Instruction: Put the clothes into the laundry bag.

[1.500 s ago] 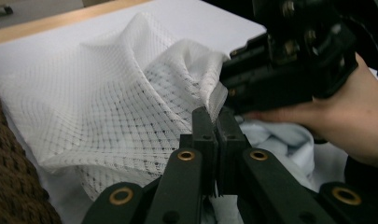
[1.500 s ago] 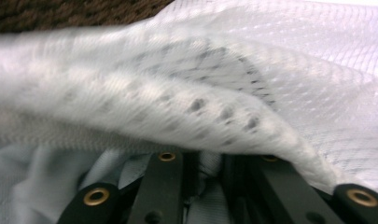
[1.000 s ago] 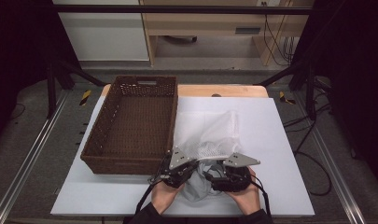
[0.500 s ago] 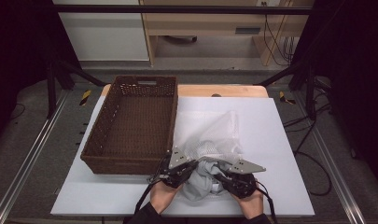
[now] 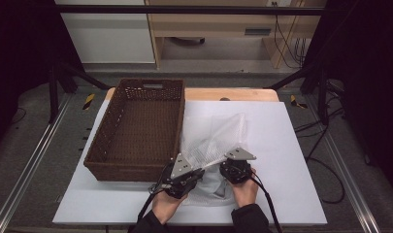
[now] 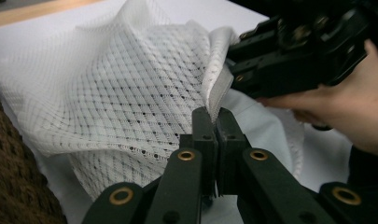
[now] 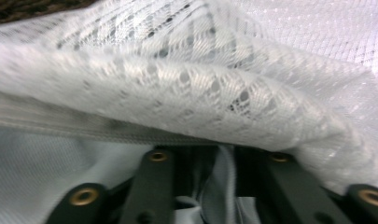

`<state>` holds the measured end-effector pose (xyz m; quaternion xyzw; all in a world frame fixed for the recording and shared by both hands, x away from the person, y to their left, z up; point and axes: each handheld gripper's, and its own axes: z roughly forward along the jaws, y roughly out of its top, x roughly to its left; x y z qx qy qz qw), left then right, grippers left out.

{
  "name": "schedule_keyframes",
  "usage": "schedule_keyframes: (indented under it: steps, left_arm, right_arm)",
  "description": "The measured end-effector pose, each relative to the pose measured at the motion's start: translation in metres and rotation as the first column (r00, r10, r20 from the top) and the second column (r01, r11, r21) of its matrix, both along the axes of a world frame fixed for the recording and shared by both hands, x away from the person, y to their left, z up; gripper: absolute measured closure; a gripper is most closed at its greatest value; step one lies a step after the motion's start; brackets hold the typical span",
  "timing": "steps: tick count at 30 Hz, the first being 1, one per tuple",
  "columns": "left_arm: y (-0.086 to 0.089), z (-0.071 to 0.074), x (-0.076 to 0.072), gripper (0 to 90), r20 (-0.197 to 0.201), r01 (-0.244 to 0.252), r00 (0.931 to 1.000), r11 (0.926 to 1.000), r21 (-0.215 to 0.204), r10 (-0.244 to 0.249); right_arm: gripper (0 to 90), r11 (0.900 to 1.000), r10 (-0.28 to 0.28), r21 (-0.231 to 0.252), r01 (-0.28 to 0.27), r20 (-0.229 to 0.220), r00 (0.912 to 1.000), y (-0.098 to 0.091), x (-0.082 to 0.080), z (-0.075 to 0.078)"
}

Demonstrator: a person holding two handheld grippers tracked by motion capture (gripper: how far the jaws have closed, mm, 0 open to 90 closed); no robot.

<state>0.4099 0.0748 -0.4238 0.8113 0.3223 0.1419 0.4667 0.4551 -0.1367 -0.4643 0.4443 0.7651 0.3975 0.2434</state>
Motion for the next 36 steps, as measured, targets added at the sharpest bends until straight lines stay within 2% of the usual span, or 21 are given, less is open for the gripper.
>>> schedule_keyframes:
  steps: [1, 2, 3, 5, 9, 14, 17, 18, 20, 21, 22, 24, 25, 26, 27, 28, 31, 32, 33, 34, 36]
  left_arm:
    - [0.0, -0.002, 0.001, 88.2, -0.001, -0.002, 1.0, 1.0, 0.005, 0.002]
    - [-0.001, -0.004, 0.002, 88.2, -0.003, -0.005, 1.0, 1.0, 0.007, 0.005]
    - [-0.002, -0.006, 0.004, 88.2, -0.007, -0.009, 0.9999, 0.9999, 0.007, 0.009]
    - [-0.002, -0.009, 0.006, 88.2, -0.012, -0.014, 0.9998, 0.9999, 0.01, 0.014]
    - [-0.003, -0.012, 0.008, 88.2, -0.013, -0.024, 0.9996, 0.9996, 0.014, 0.024]
    - [-0.003, -0.011, 0.009, 88.2, -0.015, -0.033, 0.9994, 0.9995, 0.004, 0.033]
    - [-0.004, -0.01, 0.008, 88.2, -0.01, -0.03, 0.9995, 0.9996, 0.004, 0.03]
    - [-0.003, -0.009, 0.008, 88.2, -0.007, -0.03, 0.9995, 0.9996, 0.001, 0.03]
    - [-0.002, -0.006, 0.007, 88.2, -0.002, -0.03, 0.9995, 0.9995, -0.001, 0.03]
    - [-0.001, -0.005, 0.006, 88.2, 0.001, -0.03, 0.9995, 0.9995, -0.004, 0.03]
    - [0.0, -0.003, 0.006, 88.2, 0.003, -0.03, 0.9995, 0.9995, -0.006, 0.03]
    - [0.001, -0.001, 0.005, 88.2, 0.001, -0.026, 0.9997, 0.9995, -0.015, 0.026]
    - [0.002, 0.0, 0.004, 88.2, 0.002, -0.021, 0.9998, 0.9996, -0.016, 0.021]
    - [0.002, 0.001, 0.003, 88.2, 0.001, -0.017, 0.9999, 0.9996, -0.021, 0.017]
    - [0.001, 0.003, 0.001, 88.2, 0.001, -0.005, 1.0, 0.9998, -0.017, 0.005]
    - [0.001, 0.003, 0.001, 88.2, 0.001, -0.005, 1.0, 0.9998, -0.017, 0.005]
    - [-0.003, 0.0, 0.0, 88.2, -0.007, 0.005, 1.0, 1.0, -0.004, -0.005]
    - [-0.004, -0.002, 0.001, 88.2, -0.008, 0.004, 1.0, 1.0, 0.001, -0.004]
    - [-0.004, -0.004, 0.002, 88.2, -0.012, 0.004, 0.9999, 1.0, 0.007, -0.004]
    - [-0.005, -0.006, 0.003, 88.2, -0.016, 0.002, 0.9999, 0.9999, 0.01, -0.002]
    - [-0.005, -0.009, 0.005, 88.1, -0.022, -0.003, 0.9997, 1.0, 0.008, 0.003]
  right_arm:
    - [57.8, 1.0, 0.001, -0.007, -0.001, 0.003, 1.0, -0.001, -0.006, 0.004]
    - [52.7, 0.9999, 0.011, 0.0, -0.011, 0.01, 0.9999, -0.001, -0.01, 0.007]
    - [52.7, 0.9999, 0.011, 0.0, -0.011, 0.01, 0.9999, -0.001, -0.01, 0.007]
    - [43.3, 0.9985, 0.043, 0.031, -0.044, 0.025, 0.9987, -0.005, -0.02, 0.014]
    - [30.2, 0.9853, 0.156, 0.069, -0.156, 0.007, 0.9877, -0.012, -0.04, 0.025]
    - [23.9, 0.9689, 0.236, 0.078, -0.235, -0.011, 0.9717, -0.006, -0.057, 0.023]
    - [25.9, 0.9706, 0.238, 0.042, -0.237, -0.029, 0.9708, 0.006, -0.054, 0.015]
    - [29.1, 0.9728, 0.232, 0.022, -0.231, -0.041, 0.972, 0.012, -0.051, 0.009]
    - [51.8, 0.9809, 0.179, -0.069, -0.182, -0.044, 0.9829, 0.024, -0.044, -0.001]
    - [60.7, 0.9819, 0.165, -0.088, -0.167, -0.038, 0.9856, 0.027, -0.04, -0.004]
    - [72.2, 0.9856, 0.148, -0.076, -0.151, -0.035, 0.9883, 0.027, -0.036, -0.006]
    - [78.8, 0.9973, 0.068, -0.026, -0.069, -0.02, 0.9975, 0.023, -0.024, -0.004]
    - [79.2, 0.9984, 0.027, -0.05, -0.026, 0.013, 0.9995, 0.023, -0.021, -0.003]
    - [79.2, 0.9984, 0.027, -0.05, -0.026, 0.013, 0.9995, 0.023, -0.021, -0.003]
    - [79.5, 0.9964, -0.063, -0.053, 0.065, 0.039, 0.9972, 0.017, -0.011, -0.003]
    - [79.5, 0.9964, -0.063, -0.053, 0.065, 0.039, 0.9972, 0.017, -0.011, -0.003]
    - [78.0, 0.9893, -0.141, -0.033, 0.142, 0.031, 0.9895, 0.01, 0.001, -0.006]
    - [76.1, 0.9909, -0.131, -0.027, 0.132, 0.03, 0.9909, 0.009, 0.001, -0.005]
    - [66.4, 0.9945, -0.098, -0.032, 0.099, 0.031, 0.9947, 0.008, -0.001, -0.004]
    - [66.4, 0.9945, -0.098, -0.032, 0.099, 0.031, 0.9947, 0.008, -0.001, -0.004]
    - [54.1, 0.9987, -0.05, -0.013, 0.05, 0.022, 0.9985, 0.005, -0.006, -0.001]
